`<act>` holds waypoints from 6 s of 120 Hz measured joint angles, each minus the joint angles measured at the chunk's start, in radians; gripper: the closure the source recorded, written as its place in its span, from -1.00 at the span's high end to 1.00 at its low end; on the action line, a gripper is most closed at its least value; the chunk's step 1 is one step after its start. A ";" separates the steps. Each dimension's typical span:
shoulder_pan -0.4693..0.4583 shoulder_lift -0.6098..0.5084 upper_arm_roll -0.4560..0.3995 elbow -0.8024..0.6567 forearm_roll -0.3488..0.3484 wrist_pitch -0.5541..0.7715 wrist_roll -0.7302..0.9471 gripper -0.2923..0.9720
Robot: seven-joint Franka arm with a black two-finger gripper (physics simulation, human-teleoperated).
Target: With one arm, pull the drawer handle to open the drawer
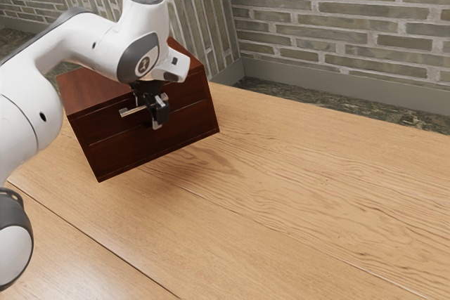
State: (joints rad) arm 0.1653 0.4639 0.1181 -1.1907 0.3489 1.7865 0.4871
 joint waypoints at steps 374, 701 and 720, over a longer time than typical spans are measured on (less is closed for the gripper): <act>-0.207 -0.372 0.005 -0.481 -0.074 0.062 -0.136 -0.14; -0.315 -0.577 0.046 -0.518 -0.297 -0.113 -0.232 0.36; -0.334 -0.581 0.049 -0.527 -0.407 -0.219 -0.309 0.45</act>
State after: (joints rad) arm -0.1687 -0.1171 0.1672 -1.7177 -0.0585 1.5673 0.1780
